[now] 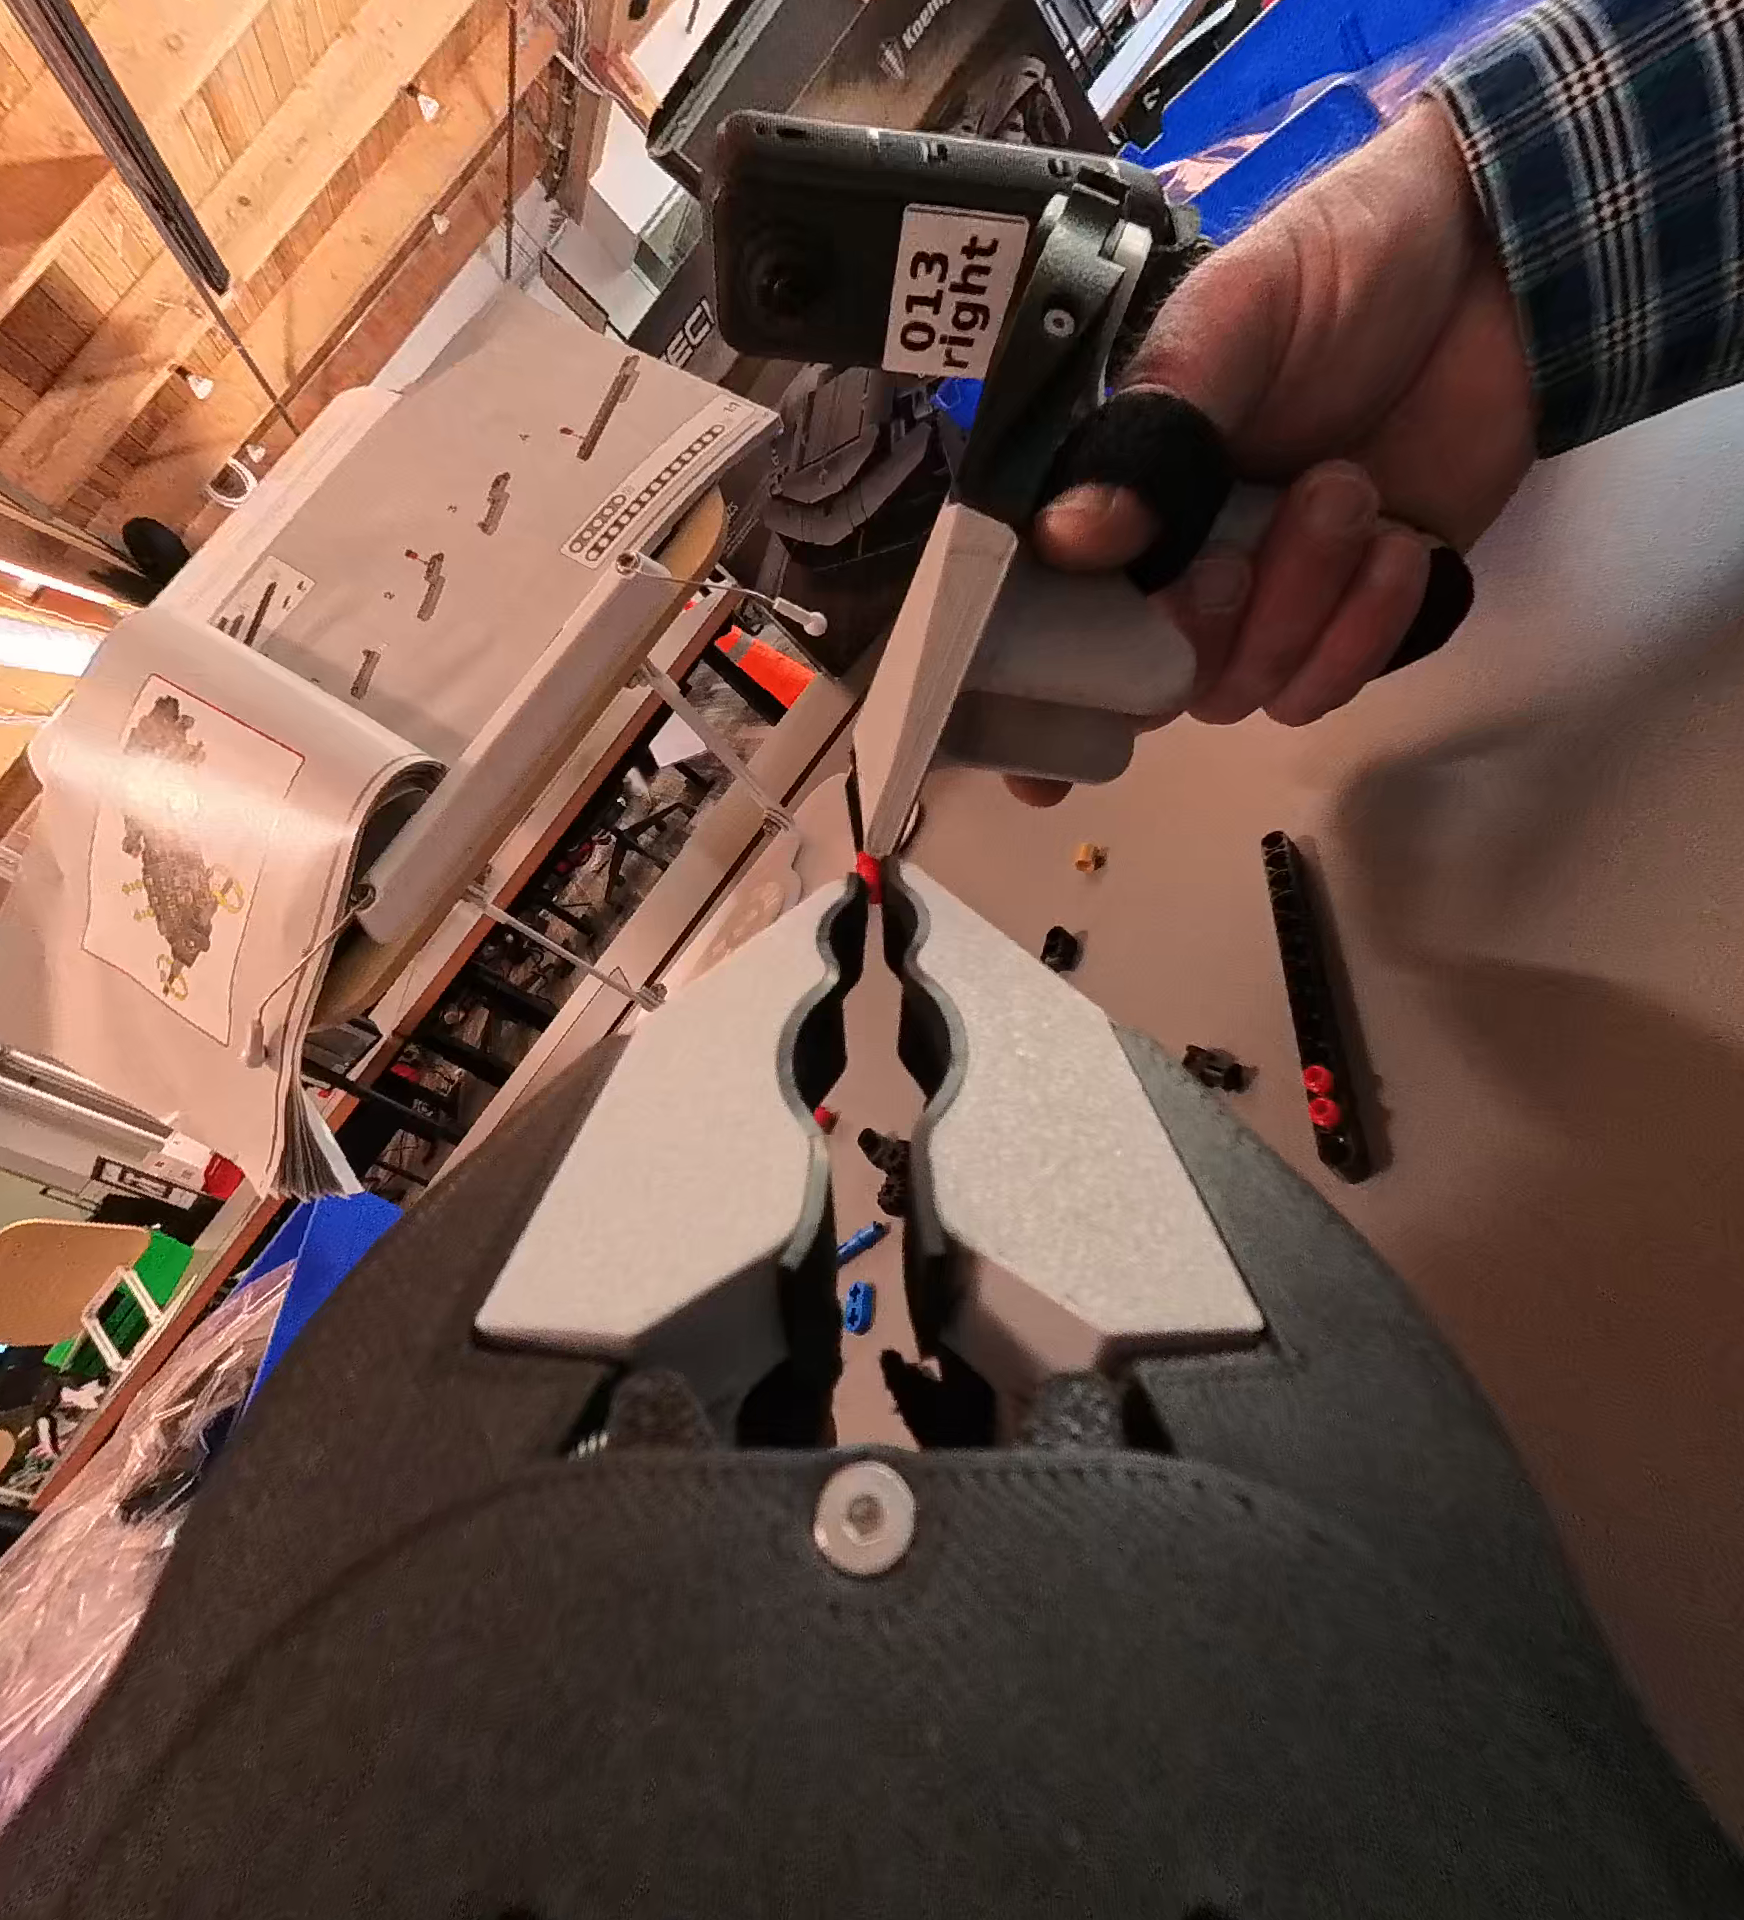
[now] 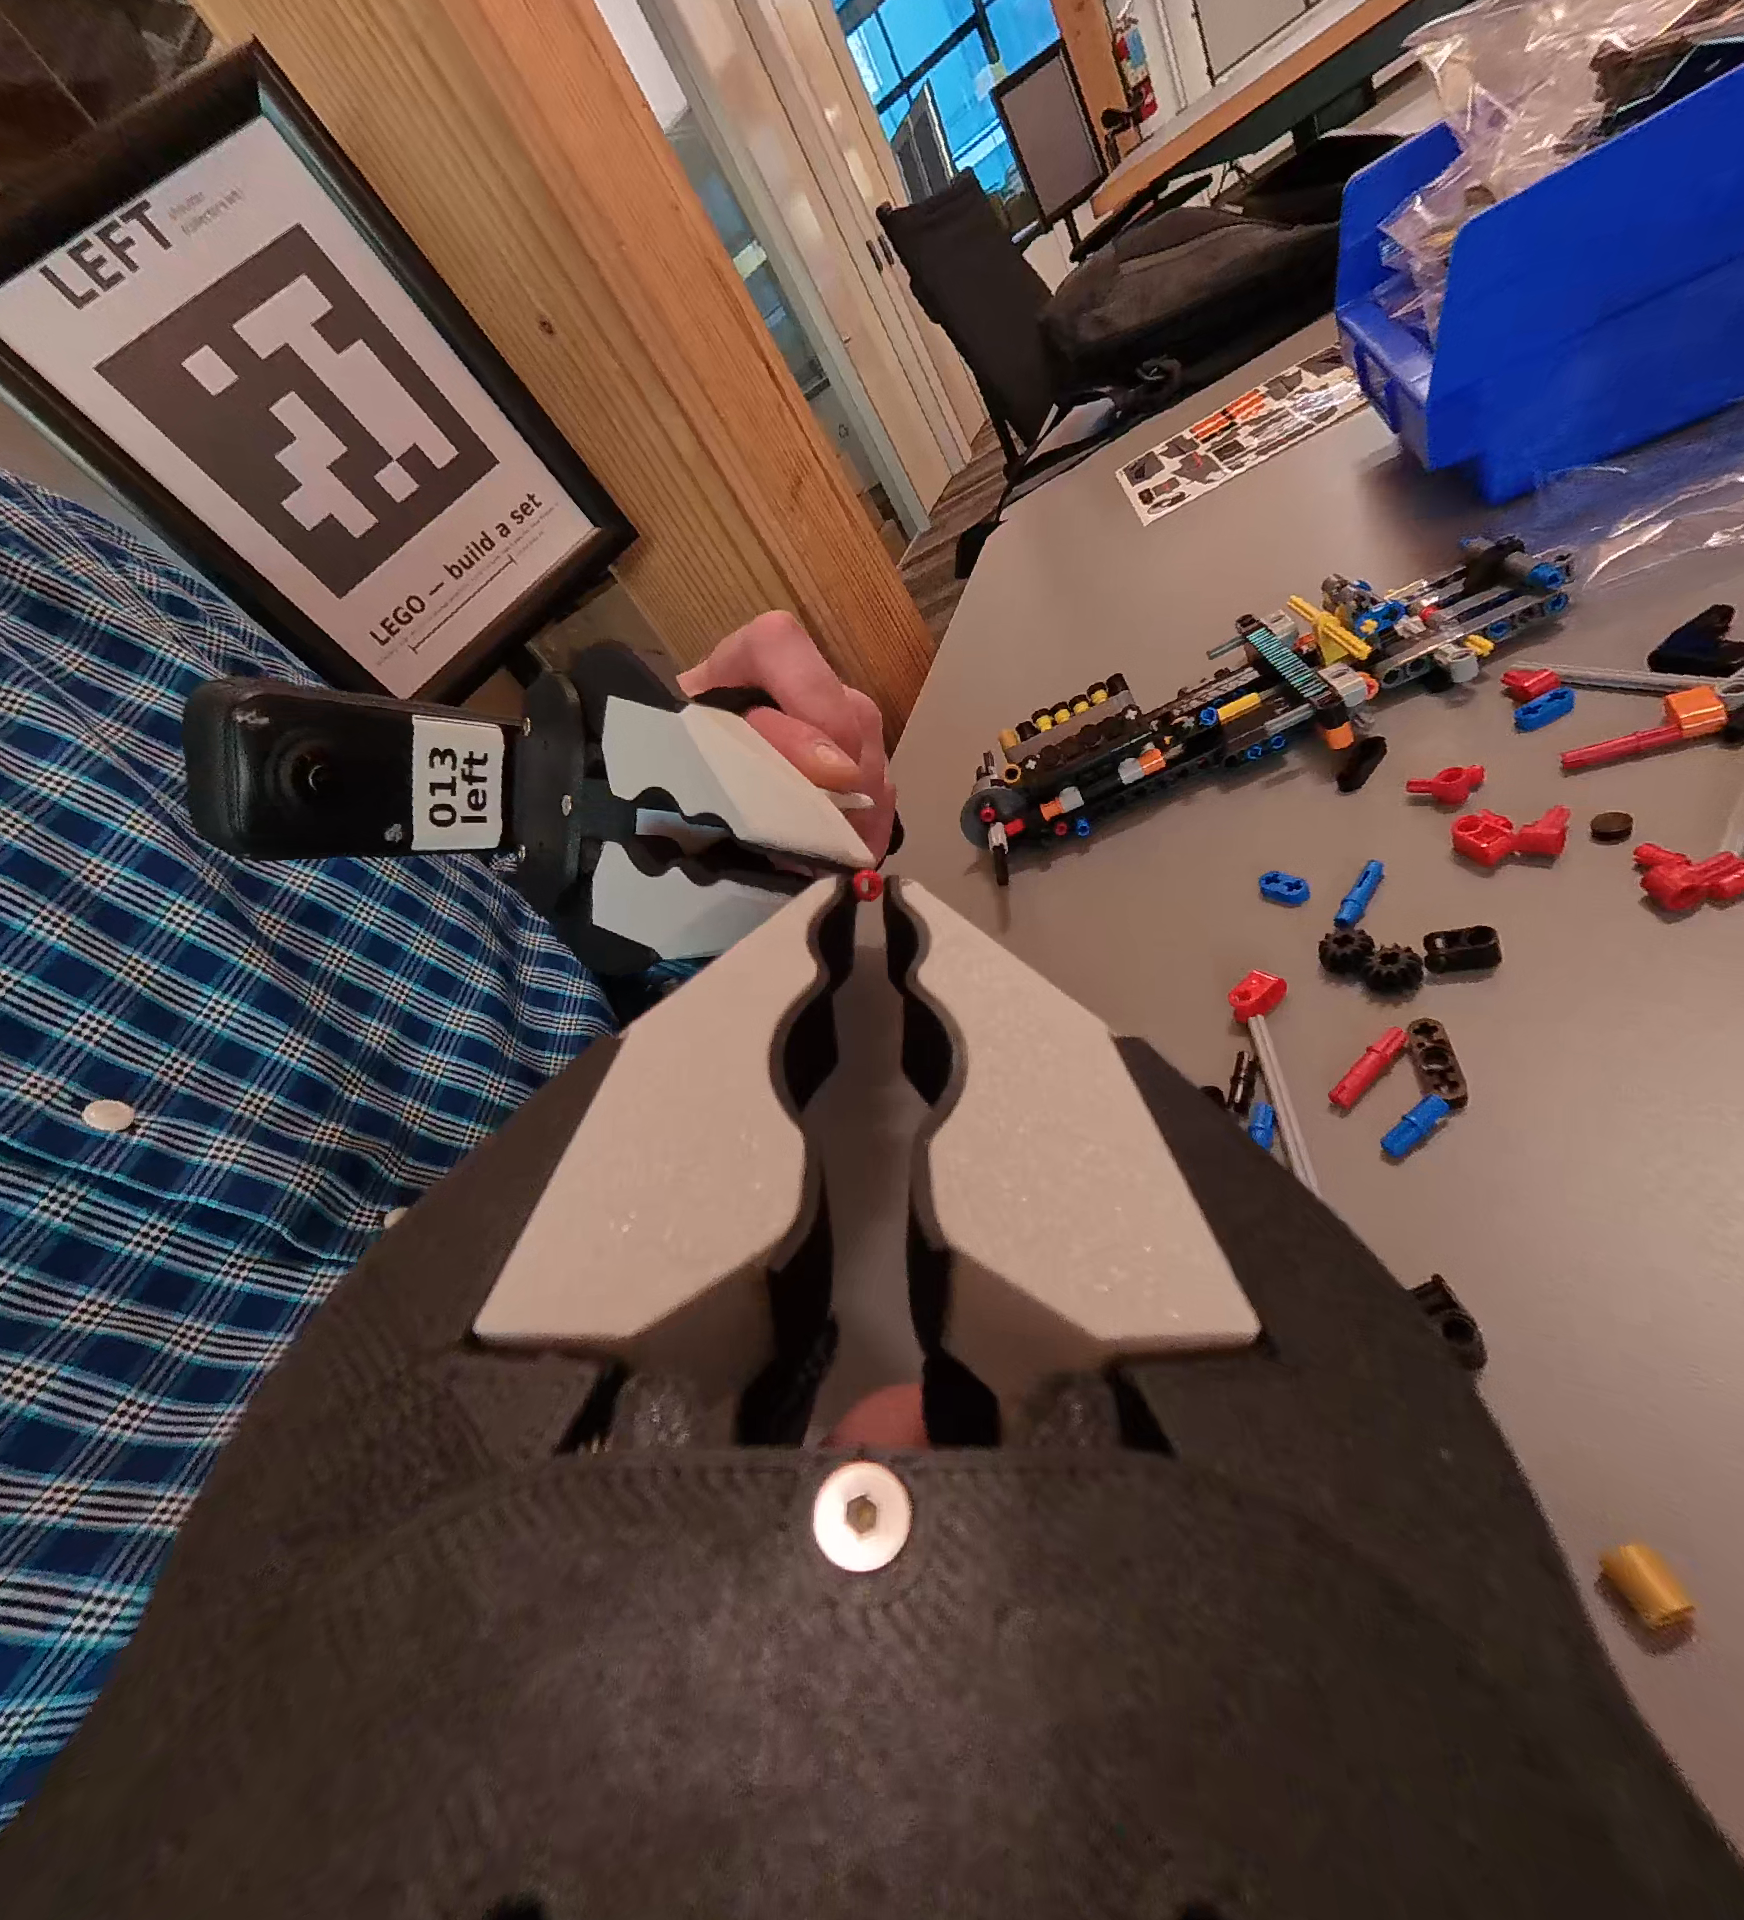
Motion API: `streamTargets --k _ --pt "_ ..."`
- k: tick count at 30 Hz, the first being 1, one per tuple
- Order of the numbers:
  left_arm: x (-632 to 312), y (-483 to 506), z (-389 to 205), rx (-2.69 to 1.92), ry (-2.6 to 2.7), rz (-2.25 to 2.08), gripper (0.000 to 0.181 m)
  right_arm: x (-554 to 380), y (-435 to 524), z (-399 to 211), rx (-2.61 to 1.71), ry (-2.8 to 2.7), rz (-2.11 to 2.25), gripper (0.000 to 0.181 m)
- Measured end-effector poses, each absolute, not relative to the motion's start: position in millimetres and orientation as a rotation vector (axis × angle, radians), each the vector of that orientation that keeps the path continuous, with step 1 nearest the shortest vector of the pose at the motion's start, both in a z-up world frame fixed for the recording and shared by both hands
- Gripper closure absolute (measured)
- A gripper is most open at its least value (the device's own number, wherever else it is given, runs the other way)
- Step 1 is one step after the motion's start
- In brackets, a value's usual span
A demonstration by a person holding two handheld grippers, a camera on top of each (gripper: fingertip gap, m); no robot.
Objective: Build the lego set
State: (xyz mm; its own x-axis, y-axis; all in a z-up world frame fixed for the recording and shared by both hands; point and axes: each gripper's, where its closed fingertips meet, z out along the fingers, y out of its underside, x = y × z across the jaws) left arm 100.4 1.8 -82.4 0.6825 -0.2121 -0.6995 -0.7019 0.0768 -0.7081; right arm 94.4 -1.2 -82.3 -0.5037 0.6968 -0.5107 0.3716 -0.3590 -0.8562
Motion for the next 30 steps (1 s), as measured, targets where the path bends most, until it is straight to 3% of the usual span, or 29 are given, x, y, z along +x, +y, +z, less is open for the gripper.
streamTargets --k 14,20,30 --pt "94 -9 -90 -1.596 0.8 0.341 0.173 93 -10 -91 -1.344 -1.748 1.757 0.181" --pt "86 -37 -128 -1.877 0.743 0.136 0.157 92 -18 -126 -1.271 -2.0 1.347 0.18" --pt "86 -33 -177 -2.123 0.723 0.12 0.166 87 -29 -169 -1.099 -2.3 0.811 0.181"
